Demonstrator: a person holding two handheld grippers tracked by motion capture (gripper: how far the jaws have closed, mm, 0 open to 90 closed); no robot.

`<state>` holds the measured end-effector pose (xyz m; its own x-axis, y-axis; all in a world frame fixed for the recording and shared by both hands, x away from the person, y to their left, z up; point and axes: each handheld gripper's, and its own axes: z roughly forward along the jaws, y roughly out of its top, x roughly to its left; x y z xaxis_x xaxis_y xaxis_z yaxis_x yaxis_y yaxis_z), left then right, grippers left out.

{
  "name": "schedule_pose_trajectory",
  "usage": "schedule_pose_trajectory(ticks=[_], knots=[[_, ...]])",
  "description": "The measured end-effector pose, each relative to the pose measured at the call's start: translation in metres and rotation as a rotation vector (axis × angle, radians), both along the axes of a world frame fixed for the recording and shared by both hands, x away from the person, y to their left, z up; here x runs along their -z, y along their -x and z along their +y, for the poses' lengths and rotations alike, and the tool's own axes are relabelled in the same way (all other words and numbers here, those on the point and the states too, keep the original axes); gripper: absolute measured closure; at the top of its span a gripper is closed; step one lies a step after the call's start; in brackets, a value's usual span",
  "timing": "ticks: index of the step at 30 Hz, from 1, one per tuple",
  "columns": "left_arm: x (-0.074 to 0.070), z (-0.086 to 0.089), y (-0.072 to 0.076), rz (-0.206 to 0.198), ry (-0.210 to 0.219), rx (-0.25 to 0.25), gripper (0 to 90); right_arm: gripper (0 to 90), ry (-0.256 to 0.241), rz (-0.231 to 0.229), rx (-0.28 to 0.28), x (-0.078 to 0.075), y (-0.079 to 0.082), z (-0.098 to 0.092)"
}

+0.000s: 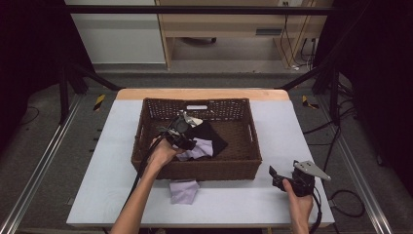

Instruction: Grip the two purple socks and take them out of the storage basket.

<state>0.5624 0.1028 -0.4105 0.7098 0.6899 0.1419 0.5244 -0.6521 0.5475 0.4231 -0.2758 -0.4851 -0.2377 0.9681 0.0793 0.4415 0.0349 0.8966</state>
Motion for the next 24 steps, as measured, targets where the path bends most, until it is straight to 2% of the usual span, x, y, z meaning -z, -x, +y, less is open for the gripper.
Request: schedule_pose_trajectory(ticks=[2,4,6,8,12,19,22,24], knots=[[0.004,-0.002,-0.002,0.043,-0.015,0.003,38.5,4.9,0.000,-0.001,0.002,0.000,0.000,0.000],[0.005,-0.002,-0.003,0.056,-0.024,0.005,37.8,4.9,0.001,0.000,0.001,0.000,0.000,0.000],[0.009,-0.004,-0.004,0.094,-0.049,0.005,37.8,4.8,0.000,0.000,0.002,0.000,0.000,0.000],[0.012,-0.003,-0.006,0.131,-0.053,-0.009,38.5,4.8,0.000,0.000,0.001,0.000,0.000,0.000],[0.016,-0.003,-0.009,0.186,-0.083,-0.029,51.9,4.8,0.000,0.000,0.001,0.000,0.000,0.000],[0.015,-0.002,-0.009,0.201,-0.085,-0.021,85.6,4.8,0.000,0.000,0.000,0.000,0.000,0.000],[0.011,-0.001,-0.007,0.181,-0.056,-0.016,87.3,4.8,0.002,0.000,0.002,0.000,0.000,0.000],[0.007,0.000,-0.006,0.141,-0.021,-0.010,87.7,4.8,0.001,0.000,0.002,0.000,0.000,0.000]])
